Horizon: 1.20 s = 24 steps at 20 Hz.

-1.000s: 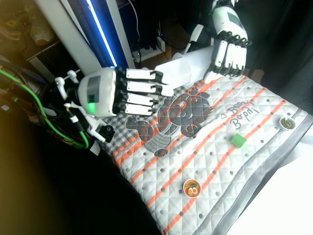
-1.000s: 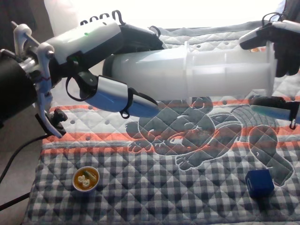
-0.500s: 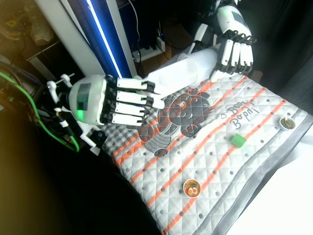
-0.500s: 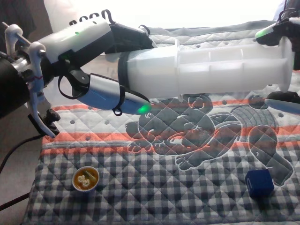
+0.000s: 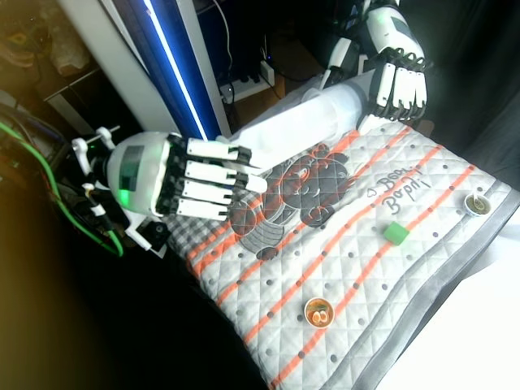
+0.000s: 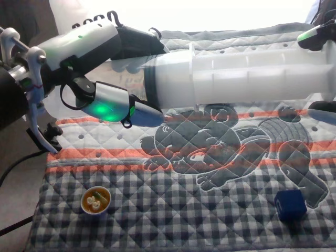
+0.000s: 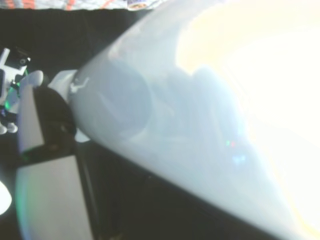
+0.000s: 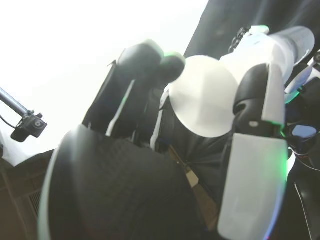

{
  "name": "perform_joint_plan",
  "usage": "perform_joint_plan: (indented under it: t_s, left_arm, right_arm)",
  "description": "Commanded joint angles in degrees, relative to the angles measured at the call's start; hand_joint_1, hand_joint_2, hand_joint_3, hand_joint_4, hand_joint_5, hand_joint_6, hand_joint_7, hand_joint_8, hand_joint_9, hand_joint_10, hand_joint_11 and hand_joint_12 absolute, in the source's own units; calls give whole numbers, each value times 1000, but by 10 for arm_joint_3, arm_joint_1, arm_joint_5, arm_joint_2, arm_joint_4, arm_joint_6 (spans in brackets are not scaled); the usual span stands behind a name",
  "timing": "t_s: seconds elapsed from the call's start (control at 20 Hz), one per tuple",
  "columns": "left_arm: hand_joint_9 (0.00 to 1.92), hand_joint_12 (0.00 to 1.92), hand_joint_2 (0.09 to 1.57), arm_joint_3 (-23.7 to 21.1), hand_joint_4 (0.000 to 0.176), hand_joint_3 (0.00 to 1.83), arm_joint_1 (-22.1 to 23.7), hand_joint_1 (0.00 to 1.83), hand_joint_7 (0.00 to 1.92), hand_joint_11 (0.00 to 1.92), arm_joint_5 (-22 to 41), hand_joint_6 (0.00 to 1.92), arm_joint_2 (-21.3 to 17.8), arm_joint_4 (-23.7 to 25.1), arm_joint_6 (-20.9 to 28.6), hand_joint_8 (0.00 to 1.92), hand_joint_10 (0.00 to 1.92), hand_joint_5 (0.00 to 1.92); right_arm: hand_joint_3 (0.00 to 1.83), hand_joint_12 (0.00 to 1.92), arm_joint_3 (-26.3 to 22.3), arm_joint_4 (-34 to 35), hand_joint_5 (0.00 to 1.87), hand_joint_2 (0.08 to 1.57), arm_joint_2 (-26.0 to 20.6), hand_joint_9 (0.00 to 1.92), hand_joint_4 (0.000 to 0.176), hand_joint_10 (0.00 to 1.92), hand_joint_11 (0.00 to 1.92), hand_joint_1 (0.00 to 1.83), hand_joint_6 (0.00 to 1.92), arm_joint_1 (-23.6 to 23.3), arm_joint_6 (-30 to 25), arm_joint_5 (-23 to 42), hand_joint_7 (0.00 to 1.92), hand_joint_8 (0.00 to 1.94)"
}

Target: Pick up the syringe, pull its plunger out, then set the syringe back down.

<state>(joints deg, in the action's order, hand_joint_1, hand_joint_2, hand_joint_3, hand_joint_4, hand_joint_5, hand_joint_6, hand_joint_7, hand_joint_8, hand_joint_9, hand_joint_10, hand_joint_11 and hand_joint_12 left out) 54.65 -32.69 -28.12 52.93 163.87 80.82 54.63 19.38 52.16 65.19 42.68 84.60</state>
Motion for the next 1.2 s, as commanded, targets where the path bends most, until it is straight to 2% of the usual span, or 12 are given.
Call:
perform_joint_plan:
  t_s: [0.0,0.15,0.35,0.4,0.5,0.6,0.7,0.75,0.8,0.85,1.0,1.15]
  left_arm:
    - [396,1921,1246,5,0,0,4,1167,656,252,-92,1182,-9,-26,25,1559,1565,827]
    - [349,1921,1253,5,0,0,4,1171,623,211,-92,1167,-9,-26,25,1603,1589,835]
    - [405,1921,1254,6,0,0,4,1159,673,260,-93,1214,-8,-27,25,1568,1585,786]
    - [400,1921,1256,6,0,0,4,1164,657,291,-93,1187,-8,-28,25,1599,1604,797]
    - [395,1921,1258,6,0,0,4,1161,639,289,-93,1185,-7,-29,25,1607,1595,807]
    - [357,1921,1262,7,0,1,4,1149,632,211,-93,1259,-7,-30,25,1557,1529,794]
    - [319,1921,1265,8,0,0,3,1157,594,198,-92,1238,-6,-31,25,1584,1540,818]
    - [337,1921,1262,8,0,0,3,1163,597,235,-92,1200,-5,-32,25,1603,1555,829]
    - [385,1921,1255,9,0,0,3,1179,630,311,-91,1127,-4,-32,25,1639,1611,829]
    - [361,1921,1258,10,0,0,3,1180,607,288,-90,1121,-2,-33,25,1664,1629,835]
    - [316,1921,1271,21,0,0,3,1166,561,238,-75,1193,9,-37,25,1654,1598,828]
    - [334,1921,1256,41,0,0,12,1179,579,218,-36,1224,32,-32,25,1548,1536,855]
  right_arm:
    - [1,1875,7,58,768,1212,-9,862,0,1647,805,1229,1121,-4,2,94,861,1468]
    - [0,1915,7,58,769,1211,-9,868,0,1663,824,1231,1119,-2,2,94,864,1465]
    - [0,1872,7,58,810,1200,-9,754,0,1595,539,1202,1139,1,2,94,850,1409]
    - [13,1827,7,57,720,1218,-9,729,0,1563,548,1309,1224,1,2,94,797,1420]
    - [2,1681,6,54,677,1249,-10,649,0,1358,508,1157,1394,1,2,95,787,1389]
    - [0,1594,5,52,379,1090,-11,434,0,935,210,1121,918,1,2,98,472,729]
    - [0,1544,3,49,320,1007,-12,299,0,613,14,1104,453,1,2,101,402,209]
    - [0,1467,3,48,294,904,-12,227,41,394,2,1054,240,1,2,103,311,57]
    - [0,1412,2,47,270,857,-13,195,76,238,0,994,118,1,3,105,236,11]
    - [0,1327,1,47,171,831,-13,105,90,144,0,895,43,1,3,107,93,1]
    - [0,1179,-3,45,10,818,-15,1,78,5,0,797,0,1,8,112,0,0]
    - [0,1130,-3,45,35,809,-15,0,81,0,0,791,14,1,8,113,0,0]
